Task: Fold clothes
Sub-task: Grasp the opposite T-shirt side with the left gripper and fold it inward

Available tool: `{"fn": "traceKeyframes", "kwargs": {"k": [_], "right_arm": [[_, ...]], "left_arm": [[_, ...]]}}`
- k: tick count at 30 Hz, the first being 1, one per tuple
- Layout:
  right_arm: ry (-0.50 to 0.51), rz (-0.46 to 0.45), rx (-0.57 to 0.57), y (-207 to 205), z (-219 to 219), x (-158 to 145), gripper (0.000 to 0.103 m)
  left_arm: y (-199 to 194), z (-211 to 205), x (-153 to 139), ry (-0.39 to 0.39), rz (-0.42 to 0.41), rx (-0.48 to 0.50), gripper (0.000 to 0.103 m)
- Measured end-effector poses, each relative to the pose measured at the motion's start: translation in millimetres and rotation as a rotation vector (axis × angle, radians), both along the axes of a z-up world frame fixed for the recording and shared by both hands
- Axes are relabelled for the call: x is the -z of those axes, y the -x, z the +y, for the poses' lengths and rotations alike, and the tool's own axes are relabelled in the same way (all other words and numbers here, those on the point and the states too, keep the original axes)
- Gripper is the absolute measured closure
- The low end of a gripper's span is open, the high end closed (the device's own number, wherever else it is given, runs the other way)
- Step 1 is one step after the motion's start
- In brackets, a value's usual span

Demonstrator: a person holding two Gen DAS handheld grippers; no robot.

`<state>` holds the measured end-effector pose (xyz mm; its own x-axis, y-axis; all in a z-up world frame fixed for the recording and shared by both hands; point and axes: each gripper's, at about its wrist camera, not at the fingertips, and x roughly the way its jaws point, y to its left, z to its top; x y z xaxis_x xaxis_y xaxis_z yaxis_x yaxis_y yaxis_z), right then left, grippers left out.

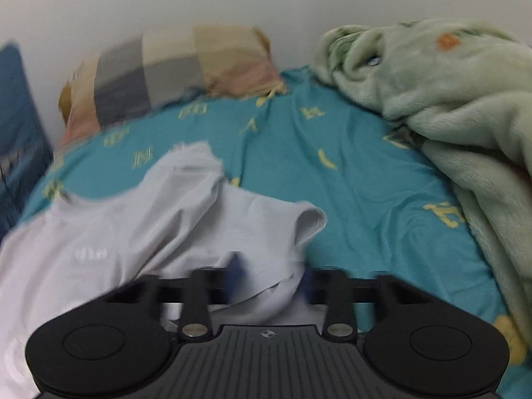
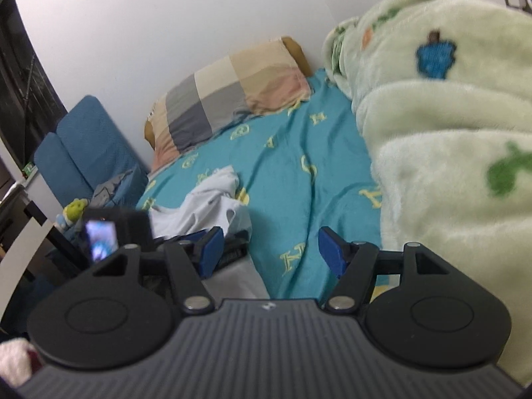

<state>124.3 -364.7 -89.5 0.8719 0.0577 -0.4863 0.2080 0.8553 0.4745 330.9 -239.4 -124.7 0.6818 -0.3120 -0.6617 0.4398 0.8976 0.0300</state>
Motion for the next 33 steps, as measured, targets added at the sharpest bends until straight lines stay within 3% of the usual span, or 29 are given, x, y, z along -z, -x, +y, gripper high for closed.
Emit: {"fn": "traceKeyframes", "kwargs": {"k": [7,10,14,17,20,22,24,27,30,33], "right_arm": [[-0.025,-0.004,-0.015,2,8,-3,0.037],[-0.009,-0.007,-0.043,1,20,-4,0.037],[0.017,0.001,-0.070,-4,31,-4,0.037],[0.018,0.017,-0.070,-8,30,0,0.037],[0.010,0.028,-0.072,-12,29,4,0.037],[0.014,0.033,-0.077,-15,29,7,0.037],[0.011,0.043,-0.085,-19,30,10,0.037],[0.002,0.057,-0.101,-23,30,14,0.037],[-0.011,0.050,-0.115,-22,30,12,0.037],[0.004,0.045,-0.134,-20,32,8,0.037]], "left_arm": [[-36,99,-53,0.386,0.078,-0.204,0.098],[-62,143,-68,0.481,0.090,-0.340,0.099],[-104,180,-67,0.485,0.117,-0.513,0.099],[-125,204,-51,0.402,0.113,-0.596,0.099],[-135,228,-23,0.359,0.171,-0.642,0.098],[-136,238,-9,0.393,0.204,-0.638,0.096],[-132,244,-6,0.387,0.219,-0.621,0.072],[-112,249,-16,0.382,0.230,-0.576,0.061],[-71,247,-37,0.397,0.224,-0.506,0.054],[-1,230,-63,0.379,0.200,-0.419,0.051]]}}
